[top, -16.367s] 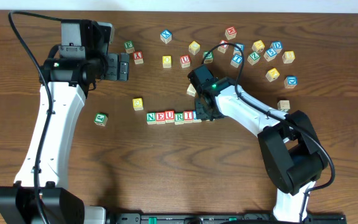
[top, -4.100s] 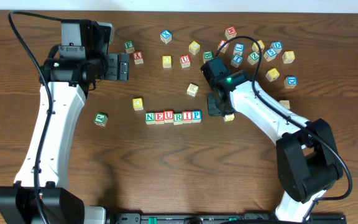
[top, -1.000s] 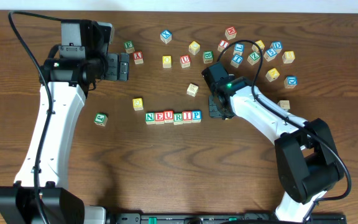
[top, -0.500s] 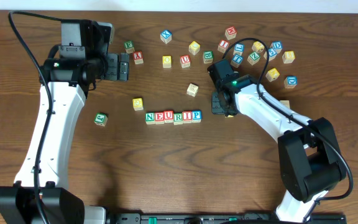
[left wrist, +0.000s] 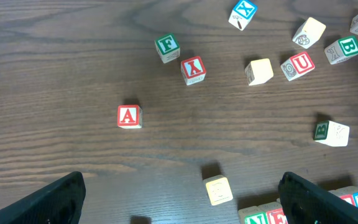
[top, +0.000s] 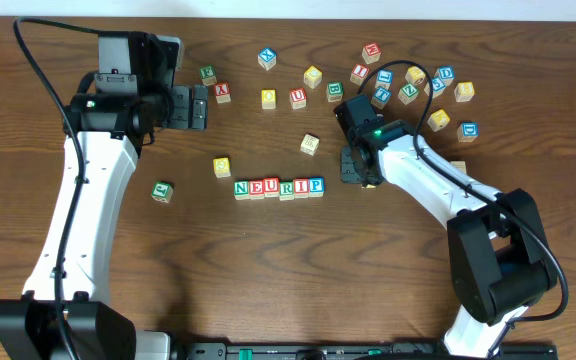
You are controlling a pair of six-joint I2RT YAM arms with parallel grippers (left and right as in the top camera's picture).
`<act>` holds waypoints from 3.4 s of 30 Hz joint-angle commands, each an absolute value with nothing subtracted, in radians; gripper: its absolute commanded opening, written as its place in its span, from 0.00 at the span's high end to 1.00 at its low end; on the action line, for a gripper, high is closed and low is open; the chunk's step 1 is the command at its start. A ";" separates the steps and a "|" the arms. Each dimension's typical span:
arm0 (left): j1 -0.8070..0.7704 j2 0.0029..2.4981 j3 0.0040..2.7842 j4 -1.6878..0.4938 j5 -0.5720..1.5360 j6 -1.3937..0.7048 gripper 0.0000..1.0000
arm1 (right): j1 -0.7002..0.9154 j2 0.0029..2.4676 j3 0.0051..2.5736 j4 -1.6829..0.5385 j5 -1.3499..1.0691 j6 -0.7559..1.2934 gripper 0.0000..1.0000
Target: Spell out NEURIPS
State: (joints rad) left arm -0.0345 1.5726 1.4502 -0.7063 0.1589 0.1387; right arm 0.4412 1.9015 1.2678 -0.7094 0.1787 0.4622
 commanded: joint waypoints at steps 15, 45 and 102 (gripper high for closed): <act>-0.032 1.568 1.476 -0.707 0.165 0.149 0.03 | 0.426 1.947 1.247 -0.650 0.173 0.440 0.99; -0.032 1.568 1.476 -0.707 0.165 0.149 0.02 | 0.421 2.007 1.306 -0.666 0.120 0.432 0.99; -0.032 1.568 1.476 -0.707 0.165 0.149 0.02 | 0.251 1.778 1.588 -1.304 -0.473 -0.619 0.84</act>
State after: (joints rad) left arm -0.0345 1.5726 1.4502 -0.7067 0.1593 0.1390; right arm 0.2535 1.7718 1.6524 -1.3315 -0.4313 -0.5488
